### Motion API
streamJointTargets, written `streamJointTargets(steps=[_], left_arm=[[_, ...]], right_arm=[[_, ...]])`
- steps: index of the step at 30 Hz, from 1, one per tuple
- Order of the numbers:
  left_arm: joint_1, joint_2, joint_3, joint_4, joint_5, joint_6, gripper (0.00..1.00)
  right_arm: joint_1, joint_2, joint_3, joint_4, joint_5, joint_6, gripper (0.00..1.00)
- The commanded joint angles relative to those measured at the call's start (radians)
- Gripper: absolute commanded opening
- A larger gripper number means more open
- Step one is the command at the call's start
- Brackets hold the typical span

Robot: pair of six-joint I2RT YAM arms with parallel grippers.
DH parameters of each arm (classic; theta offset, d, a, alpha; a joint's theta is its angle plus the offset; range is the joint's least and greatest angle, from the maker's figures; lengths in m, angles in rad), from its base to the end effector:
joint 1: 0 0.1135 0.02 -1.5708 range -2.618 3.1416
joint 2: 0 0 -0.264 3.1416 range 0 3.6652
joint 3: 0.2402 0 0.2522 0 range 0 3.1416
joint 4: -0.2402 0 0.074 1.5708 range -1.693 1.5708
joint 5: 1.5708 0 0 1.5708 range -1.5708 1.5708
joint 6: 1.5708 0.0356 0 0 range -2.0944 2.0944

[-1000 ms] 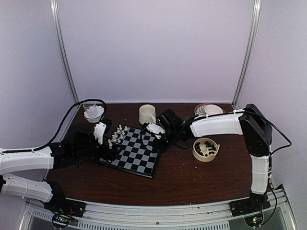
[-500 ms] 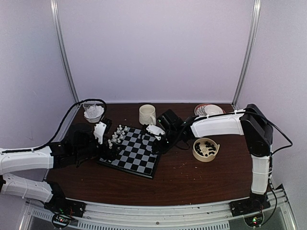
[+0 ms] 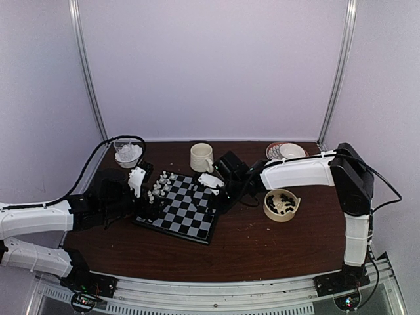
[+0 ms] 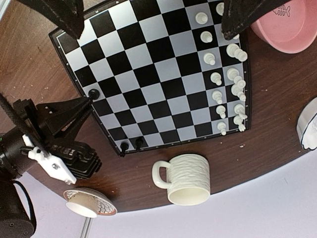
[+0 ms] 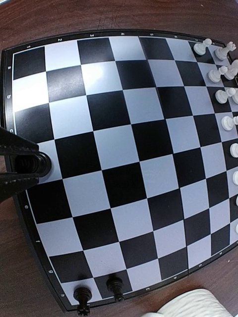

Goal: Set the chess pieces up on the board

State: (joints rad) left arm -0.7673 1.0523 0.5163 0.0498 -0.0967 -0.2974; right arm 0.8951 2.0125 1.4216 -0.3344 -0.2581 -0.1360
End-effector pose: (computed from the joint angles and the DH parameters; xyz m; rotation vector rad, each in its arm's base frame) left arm 0.1659 -0.1552 0.2181 0.4295 2.0575 -0.5550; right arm 0.2649 0.3450 0.1789 -1.3613 2.1765 0.6269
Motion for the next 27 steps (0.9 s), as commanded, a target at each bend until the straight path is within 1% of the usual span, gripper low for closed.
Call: streamJointTargets(steps=[1,4,5,7,10,12,17,21,23,25,26,27], left_arm=[[0.004,0.0,0.031,0.015,0.007,0.002,0.97],[0.004,0.002,0.031,0.013,0.005,0.003,0.97],[0.004,0.002,0.031,0.013,0.005,0.003,0.97],[0.003,0.001,0.031,0.013,0.006,0.003,0.97],[0.003,0.001,0.033,0.013,0.006,0.003,0.97],[0.003,-0.001,0.031,0.013,0.006,0.004,0.97],[0.004,-0.003,0.031,0.013,0.005,0.006,0.97],[0.004,-0.003,0.028,0.018,0.002,0.007,0.97],[0.003,0.004,0.029,0.018,-0.002,0.009,0.97],[0.003,0.008,0.031,0.019,-0.002,0.012,0.97],[0.004,0.008,0.031,0.017,-0.002,0.012,0.97],[0.004,0.007,0.033,0.018,-0.001,0.012,0.97]], right_arm=[[0.013,-0.031,-0.012,-0.059,0.007,-0.02,0.04],[0.016,-0.035,-0.015,-0.06,0.012,-0.023,0.09],[0.017,-0.036,-0.015,-0.061,0.014,-0.024,0.13],[0.016,-0.039,-0.016,-0.059,0.02,-0.023,0.26],[0.019,-0.058,-0.033,-0.031,0.028,-0.018,0.41],[0.02,-0.083,-0.056,-0.004,0.033,-0.014,0.46],[0.021,-0.182,-0.135,0.075,0.054,-0.001,0.51],[0.02,-0.287,-0.236,0.17,0.087,0.035,0.52],[0.018,-0.346,-0.296,0.234,0.126,0.065,0.53],[0.012,-0.405,-0.344,0.254,0.229,0.106,0.53],[0.01,-0.432,-0.363,0.25,0.323,0.15,0.54],[0.009,-0.461,-0.367,0.223,0.471,0.216,0.55]])
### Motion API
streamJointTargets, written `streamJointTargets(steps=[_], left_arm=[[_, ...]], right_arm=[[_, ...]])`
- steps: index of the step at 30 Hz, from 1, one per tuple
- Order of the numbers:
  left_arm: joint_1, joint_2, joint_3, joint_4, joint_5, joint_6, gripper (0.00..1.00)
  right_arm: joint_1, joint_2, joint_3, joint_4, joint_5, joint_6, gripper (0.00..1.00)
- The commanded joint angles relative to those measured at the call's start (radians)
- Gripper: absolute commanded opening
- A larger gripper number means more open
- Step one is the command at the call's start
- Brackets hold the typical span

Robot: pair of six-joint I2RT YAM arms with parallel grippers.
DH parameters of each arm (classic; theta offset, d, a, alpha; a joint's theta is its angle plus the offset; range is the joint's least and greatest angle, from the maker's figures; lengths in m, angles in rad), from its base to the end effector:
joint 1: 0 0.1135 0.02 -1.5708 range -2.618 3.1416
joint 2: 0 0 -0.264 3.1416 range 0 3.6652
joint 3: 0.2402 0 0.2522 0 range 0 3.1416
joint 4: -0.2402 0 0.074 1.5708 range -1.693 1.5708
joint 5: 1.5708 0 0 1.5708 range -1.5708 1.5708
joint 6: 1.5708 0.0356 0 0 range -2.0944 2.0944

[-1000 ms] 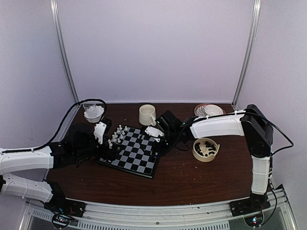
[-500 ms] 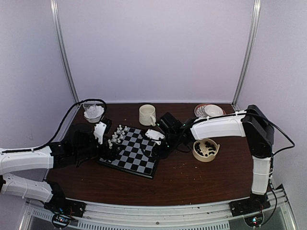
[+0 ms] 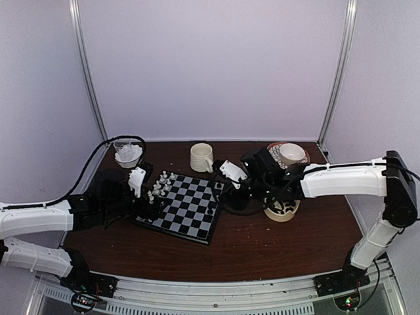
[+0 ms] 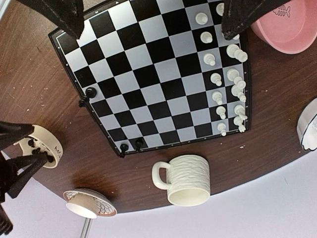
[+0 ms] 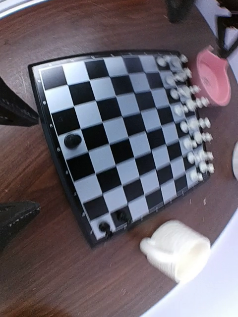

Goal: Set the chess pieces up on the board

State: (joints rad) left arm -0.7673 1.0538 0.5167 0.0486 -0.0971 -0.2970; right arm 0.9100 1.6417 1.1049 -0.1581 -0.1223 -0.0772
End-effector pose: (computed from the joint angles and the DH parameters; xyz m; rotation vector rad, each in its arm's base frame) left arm 0.1660 -0.1553 0.2179 0.4303 2.0595 -0.5533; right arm 0.2199 0.2899 0.2331 -1.1603 2.0159 0.5705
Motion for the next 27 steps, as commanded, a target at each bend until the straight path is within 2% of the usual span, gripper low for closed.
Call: streamJointTargets(steps=[1,4,5,6,7,8,10,14,17,21,25,27], left_arm=[[0.003,0.003,0.031,0.019,0.002,0.012,0.97],[0.003,-0.017,0.022,0.027,0.002,0.011,0.97],[0.003,-0.024,0.016,0.031,0.001,0.012,0.97],[0.003,-0.029,0.012,0.037,0.0,0.012,0.96],[0.004,-0.033,0.006,0.04,0.0,0.011,0.97],[0.004,-0.036,0.004,0.042,-0.001,0.01,0.97],[0.004,-0.038,0.002,0.043,-0.002,0.01,0.97],[0.003,-0.044,0.0,0.042,-0.016,0.011,0.97],[0.004,-0.054,-0.003,0.043,-0.023,0.017,0.97],[0.003,-0.058,0.002,0.038,-0.019,0.022,0.97],[0.003,-0.054,0.014,0.019,-0.02,0.024,0.97],[0.004,-0.055,0.014,0.019,-0.018,0.023,0.97]], right_arm=[[-0.008,-0.11,-0.04,-0.01,0.433,0.214,0.58],[-0.017,-0.164,-0.015,-0.138,0.507,0.204,0.64],[-0.019,-0.185,-0.034,-0.14,0.531,0.216,0.72],[-0.019,-0.203,-0.071,-0.125,0.575,0.25,0.89],[-0.022,-0.222,-0.114,-0.106,0.624,0.28,0.98],[-0.032,-0.235,-0.155,-0.08,0.639,0.281,0.93],[-0.072,-0.253,-0.199,-0.084,0.644,0.328,0.77],[-0.168,-0.3,-0.261,-0.102,0.565,0.438,0.52],[-0.221,-0.316,-0.301,-0.066,0.482,0.489,0.47],[-0.25,-0.267,-0.263,-0.119,0.444,0.534,0.4],[-0.275,-0.219,-0.259,-0.115,0.372,0.576,0.29],[-0.285,-0.191,-0.24,-0.135,0.34,0.595,0.31]])
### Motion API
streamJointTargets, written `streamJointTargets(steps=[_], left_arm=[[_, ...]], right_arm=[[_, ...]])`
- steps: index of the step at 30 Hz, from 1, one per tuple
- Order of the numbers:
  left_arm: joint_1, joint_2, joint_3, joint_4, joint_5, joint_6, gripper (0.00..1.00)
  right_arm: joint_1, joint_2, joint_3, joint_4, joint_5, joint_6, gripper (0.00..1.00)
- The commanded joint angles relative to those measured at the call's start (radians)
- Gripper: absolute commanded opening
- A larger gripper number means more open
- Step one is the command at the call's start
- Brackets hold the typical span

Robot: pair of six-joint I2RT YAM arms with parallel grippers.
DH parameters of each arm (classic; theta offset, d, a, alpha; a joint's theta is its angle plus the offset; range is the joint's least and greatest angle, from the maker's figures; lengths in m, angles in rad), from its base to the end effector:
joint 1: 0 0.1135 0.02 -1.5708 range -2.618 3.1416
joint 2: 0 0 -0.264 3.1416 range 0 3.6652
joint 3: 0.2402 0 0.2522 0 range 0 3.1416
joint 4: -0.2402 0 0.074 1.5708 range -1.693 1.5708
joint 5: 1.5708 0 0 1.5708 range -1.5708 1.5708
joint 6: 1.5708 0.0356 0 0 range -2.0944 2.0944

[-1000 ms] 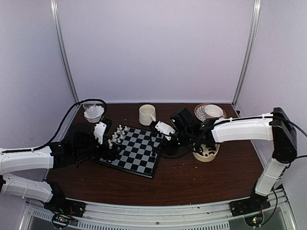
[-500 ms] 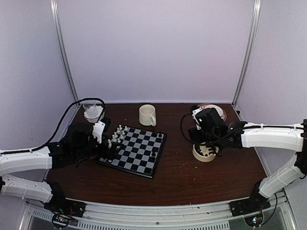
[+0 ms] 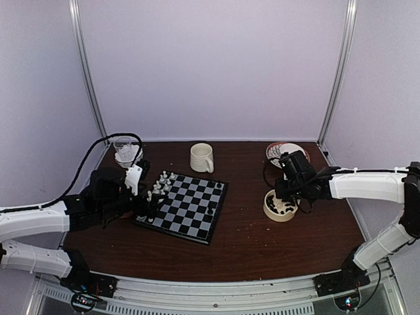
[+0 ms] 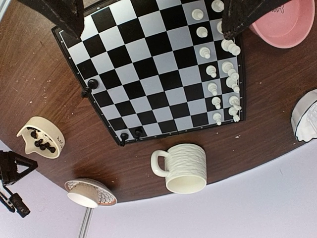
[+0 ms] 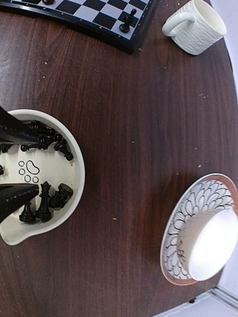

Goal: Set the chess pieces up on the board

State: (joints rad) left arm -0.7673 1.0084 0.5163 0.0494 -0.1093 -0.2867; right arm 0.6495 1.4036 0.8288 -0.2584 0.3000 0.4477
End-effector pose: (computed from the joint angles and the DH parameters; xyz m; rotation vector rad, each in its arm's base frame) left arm 0.1627 -0.1515 0.2271 0.4199 2.0124 -0.5565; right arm 0.2349 0.1651 0.2111 -0.1005 2.3605 0.1712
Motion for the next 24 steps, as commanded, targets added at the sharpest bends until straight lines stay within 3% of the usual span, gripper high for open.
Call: streamJointTargets(steps=[1,9,24], left_arm=[[0.003,-0.009,0.016,0.018,-0.006,0.014,0.97],[0.003,-0.02,0.021,0.003,-0.017,0.014,0.97],[0.003,-0.012,0.027,-0.004,-0.002,0.009,0.96]], right_arm=[[-0.026,0.065,0.053,-0.059,-0.086,0.077,0.33],[-0.03,0.171,0.1,-0.09,-0.155,0.079,0.36],[-0.03,0.269,0.121,-0.092,-0.165,0.074,0.33]])
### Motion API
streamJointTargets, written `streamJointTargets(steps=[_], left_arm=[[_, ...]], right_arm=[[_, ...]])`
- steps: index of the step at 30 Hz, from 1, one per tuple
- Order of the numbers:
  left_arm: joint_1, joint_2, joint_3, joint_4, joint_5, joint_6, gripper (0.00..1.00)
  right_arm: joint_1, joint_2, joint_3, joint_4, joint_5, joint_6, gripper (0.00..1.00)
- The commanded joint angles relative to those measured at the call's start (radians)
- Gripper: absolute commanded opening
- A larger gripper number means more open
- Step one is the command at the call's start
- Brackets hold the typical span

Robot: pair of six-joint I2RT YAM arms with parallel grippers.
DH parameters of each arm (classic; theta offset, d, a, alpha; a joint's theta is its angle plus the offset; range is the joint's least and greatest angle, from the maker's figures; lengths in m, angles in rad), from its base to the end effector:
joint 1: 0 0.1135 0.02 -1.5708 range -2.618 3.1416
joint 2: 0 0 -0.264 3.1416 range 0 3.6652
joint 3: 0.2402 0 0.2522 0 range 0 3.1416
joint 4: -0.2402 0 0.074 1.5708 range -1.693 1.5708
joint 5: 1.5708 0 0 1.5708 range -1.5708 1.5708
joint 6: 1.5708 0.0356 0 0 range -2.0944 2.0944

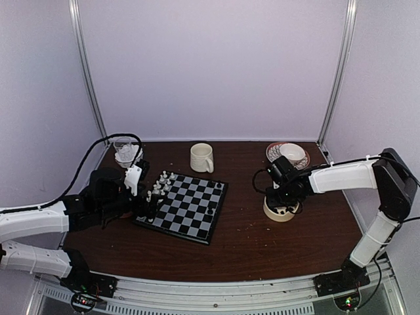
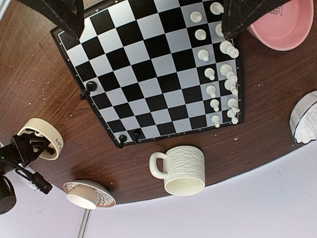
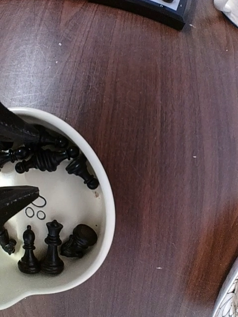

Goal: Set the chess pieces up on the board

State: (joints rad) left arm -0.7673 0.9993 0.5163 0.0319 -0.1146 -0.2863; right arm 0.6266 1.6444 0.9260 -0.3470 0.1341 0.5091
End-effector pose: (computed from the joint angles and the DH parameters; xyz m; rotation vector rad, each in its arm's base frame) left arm 0.1615 -0.1501 0.2272 0.4190 2.0197 -0.5473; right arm 0.2589 0.1816 0.1651 -0.1092 2.6350 0.2169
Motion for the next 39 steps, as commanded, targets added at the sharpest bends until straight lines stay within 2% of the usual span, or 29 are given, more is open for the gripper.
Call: streamJointTargets(steps=[1,19,28,33,39], left_arm=[[0.003,-0.004,0.027,0.014,0.001,0.009,0.97],[0.003,-0.007,0.032,0.003,0.01,0.007,0.96],[0.004,-0.012,0.023,0.016,0.012,0.008,0.96],[0.004,-0.007,0.027,0.013,0.022,0.007,0.96],[0.003,-0.006,0.03,0.01,0.025,0.009,0.96]], right_arm=[[-0.009,0.036,0.025,-0.001,0.001,0.013,0.33],[-0.03,0.086,0.029,0.017,-0.037,0.034,0.29],[-0.033,-0.063,-0.055,0.075,0.032,0.032,0.2],[-0.034,-0.13,-0.088,0.102,0.029,0.023,0.2],[-0.033,-0.119,-0.08,0.098,0.016,0.019,0.21]])
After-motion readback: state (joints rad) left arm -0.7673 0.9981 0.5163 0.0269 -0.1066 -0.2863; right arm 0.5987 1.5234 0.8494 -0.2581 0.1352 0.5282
